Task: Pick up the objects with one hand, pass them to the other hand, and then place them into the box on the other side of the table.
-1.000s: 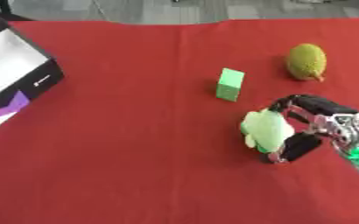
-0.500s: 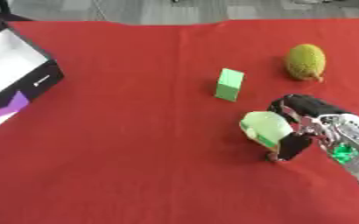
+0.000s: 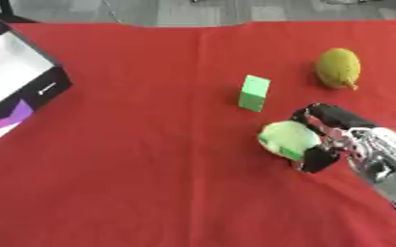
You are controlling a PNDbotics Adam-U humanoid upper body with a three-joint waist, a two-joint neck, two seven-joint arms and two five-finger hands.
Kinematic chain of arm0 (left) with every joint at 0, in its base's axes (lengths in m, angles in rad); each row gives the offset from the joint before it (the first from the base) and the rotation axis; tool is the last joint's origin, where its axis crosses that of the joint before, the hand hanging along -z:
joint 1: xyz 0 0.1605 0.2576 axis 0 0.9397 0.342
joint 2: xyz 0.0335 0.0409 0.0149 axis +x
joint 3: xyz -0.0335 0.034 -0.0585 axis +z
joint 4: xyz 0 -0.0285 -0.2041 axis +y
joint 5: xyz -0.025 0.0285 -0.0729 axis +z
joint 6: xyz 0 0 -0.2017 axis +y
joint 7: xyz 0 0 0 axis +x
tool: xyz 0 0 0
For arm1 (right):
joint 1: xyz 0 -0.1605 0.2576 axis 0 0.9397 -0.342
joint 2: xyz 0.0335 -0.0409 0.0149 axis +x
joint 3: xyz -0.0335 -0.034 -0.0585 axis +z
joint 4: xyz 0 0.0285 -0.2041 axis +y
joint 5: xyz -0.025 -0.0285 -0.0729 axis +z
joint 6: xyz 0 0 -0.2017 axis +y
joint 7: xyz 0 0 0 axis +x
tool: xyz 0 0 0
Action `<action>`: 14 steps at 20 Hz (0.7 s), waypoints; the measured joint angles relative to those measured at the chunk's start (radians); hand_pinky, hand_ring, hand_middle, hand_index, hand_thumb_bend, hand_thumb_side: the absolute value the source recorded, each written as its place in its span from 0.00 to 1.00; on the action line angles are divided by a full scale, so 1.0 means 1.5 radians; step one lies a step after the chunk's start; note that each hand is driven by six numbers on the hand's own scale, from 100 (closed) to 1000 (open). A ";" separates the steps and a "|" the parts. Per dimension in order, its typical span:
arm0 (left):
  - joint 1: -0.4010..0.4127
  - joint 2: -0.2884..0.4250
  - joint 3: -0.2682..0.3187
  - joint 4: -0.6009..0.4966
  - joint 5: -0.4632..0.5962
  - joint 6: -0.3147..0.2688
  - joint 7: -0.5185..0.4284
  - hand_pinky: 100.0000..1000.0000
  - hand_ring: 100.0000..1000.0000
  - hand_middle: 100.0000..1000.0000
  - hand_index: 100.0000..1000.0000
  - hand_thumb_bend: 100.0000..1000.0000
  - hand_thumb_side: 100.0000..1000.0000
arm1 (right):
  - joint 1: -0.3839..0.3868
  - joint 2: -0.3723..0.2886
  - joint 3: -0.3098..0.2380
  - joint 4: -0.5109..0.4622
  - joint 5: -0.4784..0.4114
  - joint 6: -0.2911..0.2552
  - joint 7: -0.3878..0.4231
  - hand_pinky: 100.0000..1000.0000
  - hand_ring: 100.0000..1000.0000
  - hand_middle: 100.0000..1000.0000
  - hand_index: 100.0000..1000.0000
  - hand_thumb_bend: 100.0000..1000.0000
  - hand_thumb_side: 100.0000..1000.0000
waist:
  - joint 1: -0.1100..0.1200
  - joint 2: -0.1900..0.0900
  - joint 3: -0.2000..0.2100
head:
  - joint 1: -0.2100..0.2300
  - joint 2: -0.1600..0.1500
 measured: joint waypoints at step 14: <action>0.001 0.000 -0.009 -0.030 -0.014 0.004 -0.013 0.69 0.75 0.78 0.83 0.89 0.60 | -0.081 -0.009 -0.035 -0.004 -0.158 -0.035 -0.009 0.73 0.55 0.56 0.67 0.20 0.00 | 0.000 -0.007 -0.001 | 0.006 0.000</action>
